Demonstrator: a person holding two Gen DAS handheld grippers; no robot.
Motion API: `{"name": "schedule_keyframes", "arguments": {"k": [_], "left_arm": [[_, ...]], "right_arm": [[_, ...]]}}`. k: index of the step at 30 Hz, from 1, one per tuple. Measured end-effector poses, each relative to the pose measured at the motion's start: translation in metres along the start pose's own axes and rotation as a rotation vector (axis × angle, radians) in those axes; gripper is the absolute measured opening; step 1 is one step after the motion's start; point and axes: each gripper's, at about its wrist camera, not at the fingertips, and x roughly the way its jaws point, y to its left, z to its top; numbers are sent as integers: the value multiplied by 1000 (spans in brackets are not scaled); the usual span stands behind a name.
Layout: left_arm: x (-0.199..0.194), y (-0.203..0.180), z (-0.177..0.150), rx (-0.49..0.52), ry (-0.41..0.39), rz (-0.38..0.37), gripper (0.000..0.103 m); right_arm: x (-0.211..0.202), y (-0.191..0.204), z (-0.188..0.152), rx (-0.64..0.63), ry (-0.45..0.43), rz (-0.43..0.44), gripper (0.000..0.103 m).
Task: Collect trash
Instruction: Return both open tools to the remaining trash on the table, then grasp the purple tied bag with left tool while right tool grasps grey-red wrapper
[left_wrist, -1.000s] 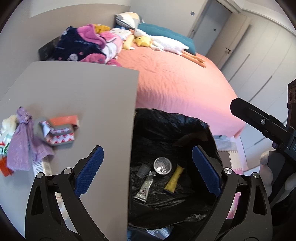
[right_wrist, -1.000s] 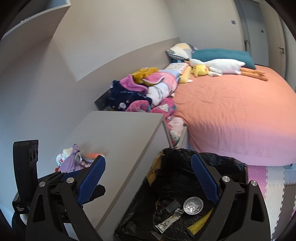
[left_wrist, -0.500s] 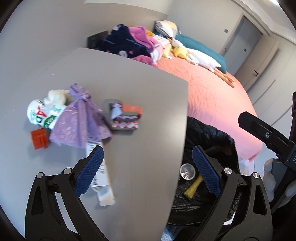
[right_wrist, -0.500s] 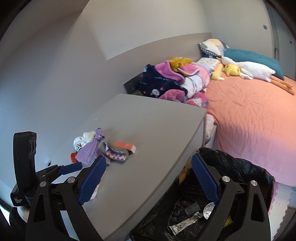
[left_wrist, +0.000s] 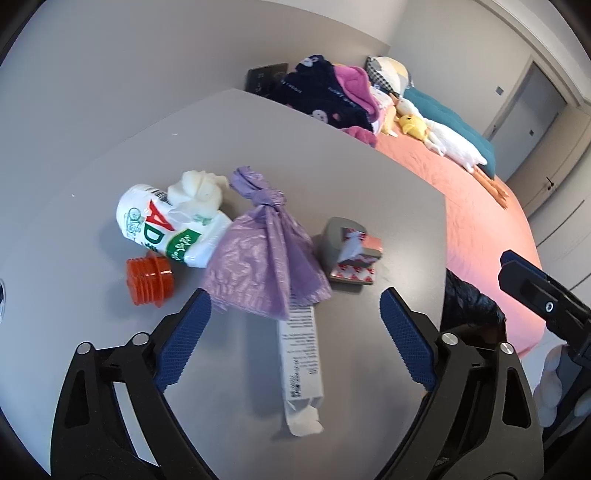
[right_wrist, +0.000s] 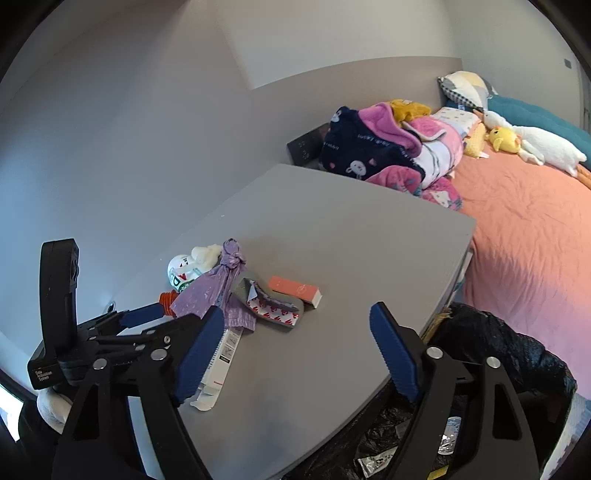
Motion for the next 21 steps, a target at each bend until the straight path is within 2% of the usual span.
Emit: {"name": "schedule_keyframes", "arguments": {"k": [2, 4, 11, 14, 17, 21], "left_arm": [[4, 8, 1, -18, 8, 6, 83], [10, 14, 3, -35, 23, 1, 71], [30, 34, 6, -93, 74, -7, 62], [35, 37, 6, -88, 80, 0, 54], [40, 37, 7, -76, 87, -1, 40], [45, 39, 7, -69, 84, -16, 14]], "right_arm": [[9, 2, 1, -4, 13, 6, 80], [15, 4, 2, -7, 23, 12, 80], [41, 14, 5, -26, 60, 31, 79], [53, 17, 7, -33, 76, 34, 79], [63, 19, 8, -37, 90, 37, 79], [74, 21, 9, -48, 103, 35, 79]]}}
